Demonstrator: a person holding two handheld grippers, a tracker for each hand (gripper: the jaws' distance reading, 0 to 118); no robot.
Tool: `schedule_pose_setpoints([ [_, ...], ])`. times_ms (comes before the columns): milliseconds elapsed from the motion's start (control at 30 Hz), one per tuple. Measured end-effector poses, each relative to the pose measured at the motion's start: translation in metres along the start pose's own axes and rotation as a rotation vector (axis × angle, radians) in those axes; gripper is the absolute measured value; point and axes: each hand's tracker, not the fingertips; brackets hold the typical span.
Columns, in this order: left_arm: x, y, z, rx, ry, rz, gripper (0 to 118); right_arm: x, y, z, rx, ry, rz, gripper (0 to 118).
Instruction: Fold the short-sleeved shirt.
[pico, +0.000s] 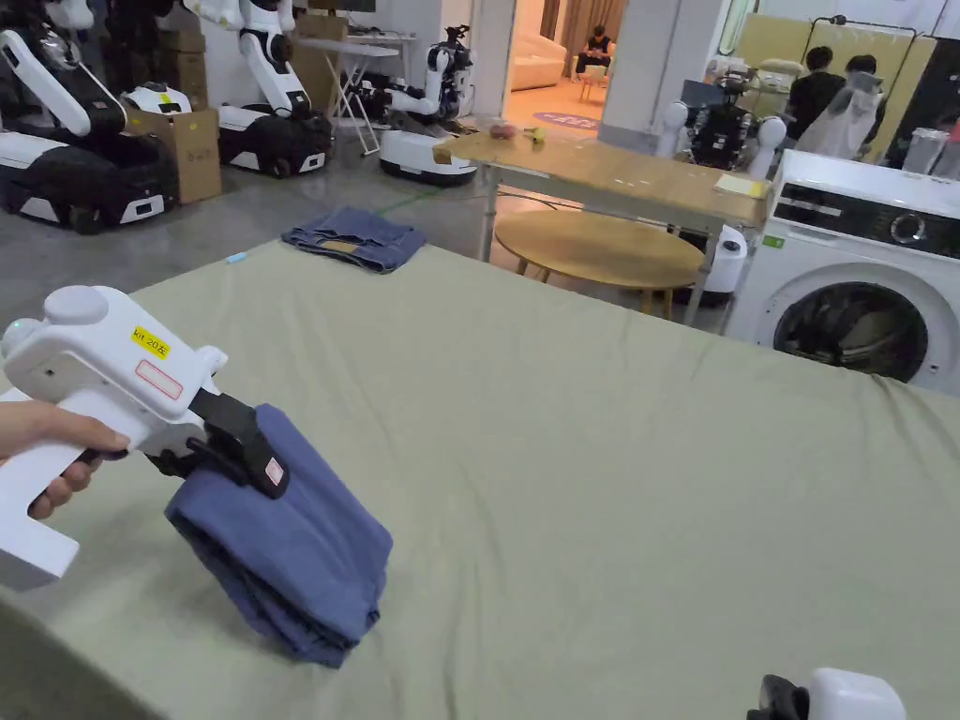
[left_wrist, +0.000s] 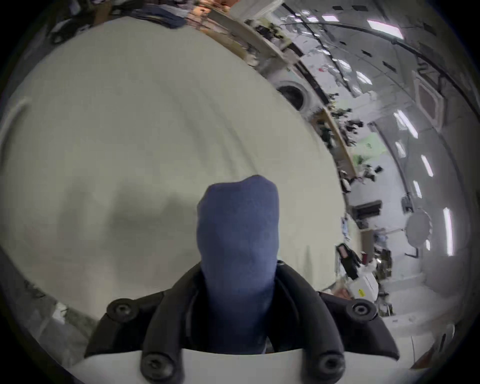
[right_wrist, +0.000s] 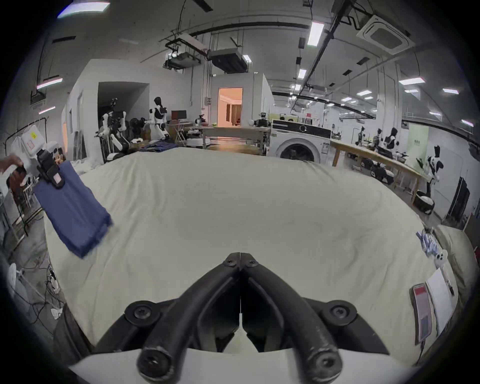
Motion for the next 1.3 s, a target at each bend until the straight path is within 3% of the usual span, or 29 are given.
schedule_pose_setpoints([
  [167, -0.045, 0.022, 0.043, -0.023, 0.187, 0.022, 21, -0.001, -0.002, -0.003, -0.017, -0.011, 0.019, 0],
  [333, -0.078, 0.026, 0.042, -0.034, 0.399, 0.069, 21, -0.001, -0.003, -0.006, -0.039, -0.023, 0.018, 0],
  [533, -0.096, 0.019, 0.015, -0.048, 0.466, 0.054, 22, -0.006, -0.001, -0.011, -0.053, -0.02, 0.032, 0],
  [733, -0.09, 0.02, 0.031, -0.011, 0.612, -0.002, 59, -0.01, 0.003, -0.008, -0.046, -0.007, 0.04, 0],
  [967, -0.042, 0.007, 0.064, 0.26, 0.559, -0.11, 59, -0.002, 0.002, -0.006, -0.028, -0.018, 0.015, 0],
  [1067, -0.015, -0.014, 0.036, 0.302, 0.406, -0.176, 59, 0.008, -0.001, -0.005, -0.015, -0.034, -0.025, 0],
  [1233, 0.041, -0.063, -0.033, 0.482, 0.355, -0.283, 59, 0.024, 0.0, -0.001, 0.012, -0.065, -0.062, 0],
  [1300, 0.062, -0.08, -0.063, 0.528, 0.271, -0.292, 59, 0.032, 0.003, 0.001, 0.032, -0.079, -0.073, 0],
])
